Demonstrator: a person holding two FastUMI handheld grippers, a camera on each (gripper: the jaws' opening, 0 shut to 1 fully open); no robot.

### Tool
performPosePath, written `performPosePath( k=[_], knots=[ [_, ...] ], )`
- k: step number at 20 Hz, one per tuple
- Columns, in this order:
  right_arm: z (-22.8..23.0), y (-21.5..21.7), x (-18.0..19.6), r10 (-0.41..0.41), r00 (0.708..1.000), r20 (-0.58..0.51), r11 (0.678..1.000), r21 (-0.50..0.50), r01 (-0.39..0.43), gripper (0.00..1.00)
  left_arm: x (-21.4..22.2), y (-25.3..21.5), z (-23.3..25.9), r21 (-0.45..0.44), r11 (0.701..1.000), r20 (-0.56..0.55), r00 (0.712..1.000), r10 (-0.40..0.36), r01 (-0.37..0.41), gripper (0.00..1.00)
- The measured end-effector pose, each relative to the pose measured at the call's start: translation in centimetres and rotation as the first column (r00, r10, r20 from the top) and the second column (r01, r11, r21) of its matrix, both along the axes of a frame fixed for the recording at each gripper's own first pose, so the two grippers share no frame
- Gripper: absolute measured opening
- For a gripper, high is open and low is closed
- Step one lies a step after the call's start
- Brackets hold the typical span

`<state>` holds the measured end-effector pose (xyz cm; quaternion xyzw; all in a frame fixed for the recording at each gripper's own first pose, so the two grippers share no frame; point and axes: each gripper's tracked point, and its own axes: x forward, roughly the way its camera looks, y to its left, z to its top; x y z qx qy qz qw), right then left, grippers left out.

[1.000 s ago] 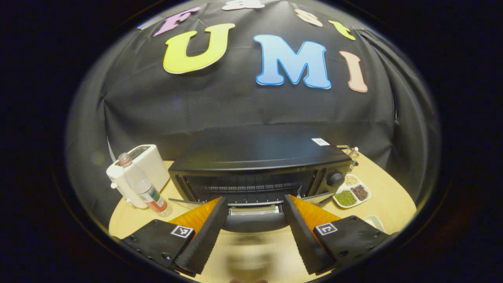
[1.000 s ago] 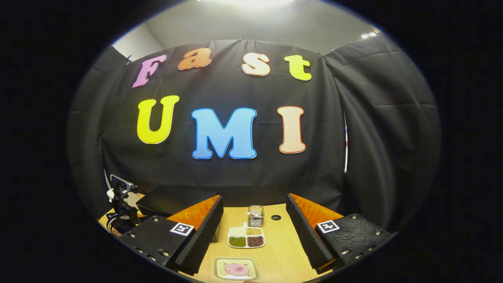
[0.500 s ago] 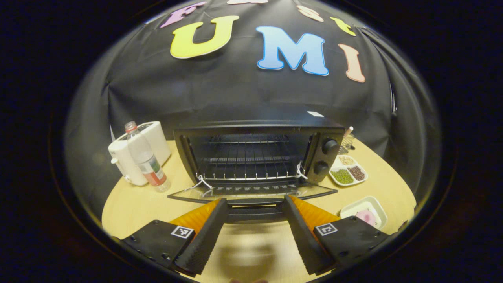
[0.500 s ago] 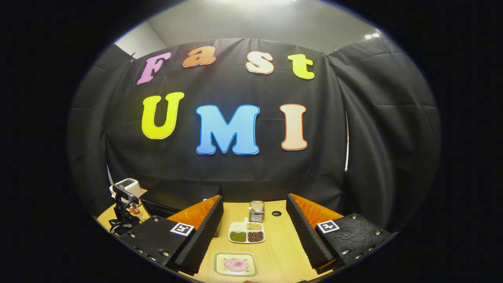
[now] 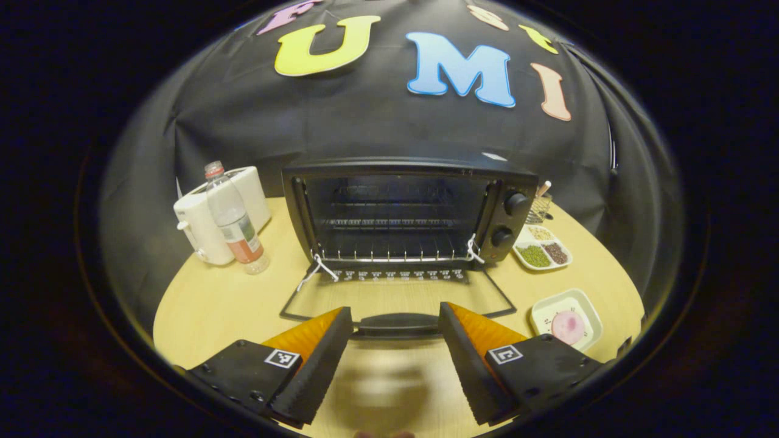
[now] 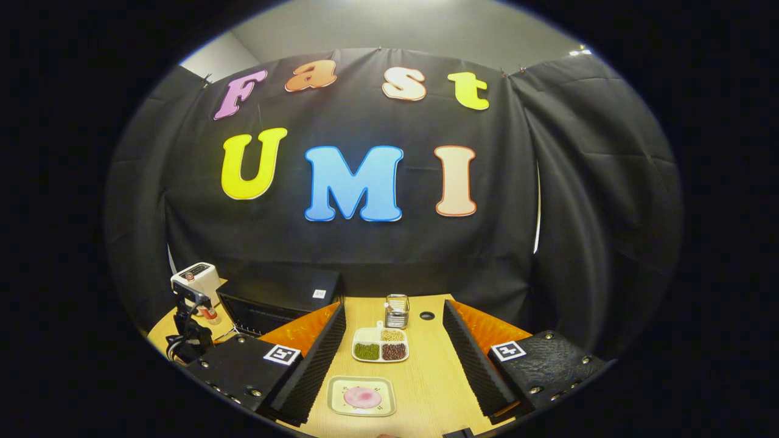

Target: Open the electric oven with the left hand, put the food in, and close the electric oven.

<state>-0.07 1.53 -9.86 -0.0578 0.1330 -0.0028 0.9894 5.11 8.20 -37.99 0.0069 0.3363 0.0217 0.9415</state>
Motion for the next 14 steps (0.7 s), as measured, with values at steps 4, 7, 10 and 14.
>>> performPosePath(
  k=[4,7,10,14],
  knots=[
    [-4.0,-0.3,0.3,0.028,0.99,-0.137,0.999,0.024,-0.025,0.98,0.5,-0.4,6.6,0.019,1.0,0.132,0.991,-0.018,0.015,0.97],
    [-7.5,-0.9,0.5,0.051,0.966,-0.252,0.998,0.043,-0.042,0.98,0.1,-0.5,13.2,0.004,1.0,0.243,0.97,-0.001,0.0,0.92],
    [-11.8,-1.7,0.7,0.063,0.924,-0.376,0.997,0.054,-0.046,0.98,-0.7,-0.3,19.7,-0.025,0.999,0.348,0.937,0.03,-0.023,1.0],
    [-17.4,-3.1,0.5,0.064,0.839,-0.541,0.997,0.066,-0.033,0.99,-2.3,1.0,26.3,-0.035,0.998,0.449,0.892,0.061,-0.05,0.96]
  ],
)
